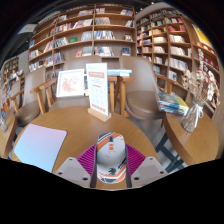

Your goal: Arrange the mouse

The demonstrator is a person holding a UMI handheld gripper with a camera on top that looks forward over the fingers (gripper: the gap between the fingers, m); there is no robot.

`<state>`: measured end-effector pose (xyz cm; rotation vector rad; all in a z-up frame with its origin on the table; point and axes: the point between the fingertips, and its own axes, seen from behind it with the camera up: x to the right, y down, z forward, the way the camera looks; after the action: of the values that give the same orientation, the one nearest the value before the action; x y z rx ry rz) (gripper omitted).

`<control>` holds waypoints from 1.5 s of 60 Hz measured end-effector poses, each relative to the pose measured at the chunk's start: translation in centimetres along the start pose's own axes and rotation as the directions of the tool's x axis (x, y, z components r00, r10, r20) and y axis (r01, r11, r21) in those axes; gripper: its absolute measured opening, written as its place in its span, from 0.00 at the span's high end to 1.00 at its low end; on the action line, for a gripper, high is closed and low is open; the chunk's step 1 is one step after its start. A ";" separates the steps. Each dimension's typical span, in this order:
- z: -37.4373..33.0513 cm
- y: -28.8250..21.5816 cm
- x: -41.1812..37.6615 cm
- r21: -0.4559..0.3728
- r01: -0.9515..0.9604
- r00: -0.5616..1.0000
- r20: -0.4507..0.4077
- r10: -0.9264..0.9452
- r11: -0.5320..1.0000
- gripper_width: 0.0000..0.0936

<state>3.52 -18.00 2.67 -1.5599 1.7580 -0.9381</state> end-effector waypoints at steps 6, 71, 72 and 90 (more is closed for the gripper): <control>-1.8 -3.0 -3.4 0.030 0.003 1.000 0.028 -0.003 1.000 0.58; -11.6 0.3 -26.1 0.058 0.079 0.978 0.191 -0.089 0.995 0.09; -12.5 0.3 -25.7 0.066 0.077 0.977 0.192 -0.088 0.995 0.09; -25.6 4.5 -19.3 0.119 0.074 0.983 0.157 -0.092 0.990 0.09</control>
<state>-17.42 4.36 13.22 -1.6000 1.5125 -0.9070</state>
